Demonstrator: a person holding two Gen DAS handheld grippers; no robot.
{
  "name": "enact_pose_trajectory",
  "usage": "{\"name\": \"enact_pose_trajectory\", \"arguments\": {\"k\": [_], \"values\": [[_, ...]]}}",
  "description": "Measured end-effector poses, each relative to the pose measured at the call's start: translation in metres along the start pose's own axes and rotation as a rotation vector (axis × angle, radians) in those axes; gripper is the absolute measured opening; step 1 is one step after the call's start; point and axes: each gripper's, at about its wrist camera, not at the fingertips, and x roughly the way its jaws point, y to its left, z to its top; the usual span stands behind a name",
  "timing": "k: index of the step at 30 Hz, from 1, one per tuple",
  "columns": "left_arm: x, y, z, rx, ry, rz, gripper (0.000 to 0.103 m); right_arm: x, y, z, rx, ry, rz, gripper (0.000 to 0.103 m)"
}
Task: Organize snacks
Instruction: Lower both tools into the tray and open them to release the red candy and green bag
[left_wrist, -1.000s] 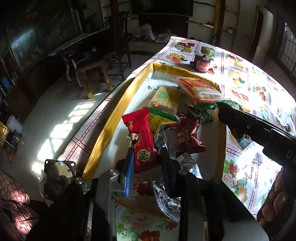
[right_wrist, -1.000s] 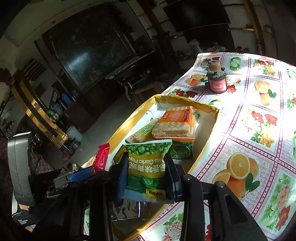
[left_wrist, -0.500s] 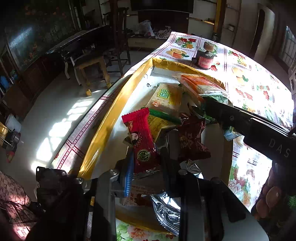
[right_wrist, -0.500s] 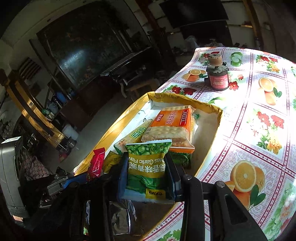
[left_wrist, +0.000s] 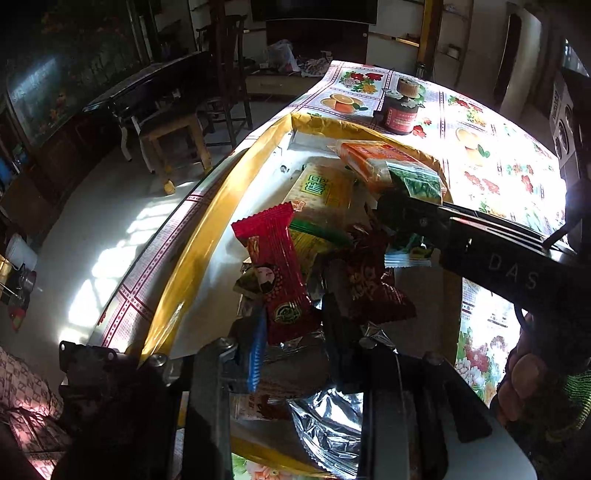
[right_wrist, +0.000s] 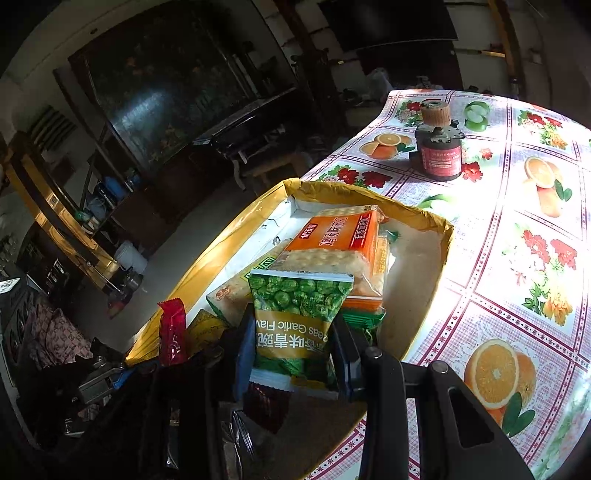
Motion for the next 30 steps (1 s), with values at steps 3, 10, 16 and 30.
{"name": "enact_pose_trajectory", "arguments": {"k": [3,10,16,30], "values": [[-0.003,-0.002,-0.003,-0.002,0.003,-0.011,0.037,-0.001,0.001,-0.001,-0.001,0.007,-0.004,0.038],[-0.015,-0.007,-0.013,0.009,-0.014,-0.016,0.048,-0.011,0.006,-0.003,-0.036,0.018,-0.02,0.041],[-0.031,-0.009,-0.02,0.013,-0.039,-0.016,0.057,-0.023,0.009,-0.005,-0.047,0.007,-0.037,0.045],[-0.079,-0.016,-0.054,0.028,-0.104,0.012,0.07,-0.069,0.012,-0.026,-0.12,-0.028,-0.004,0.067]]}}
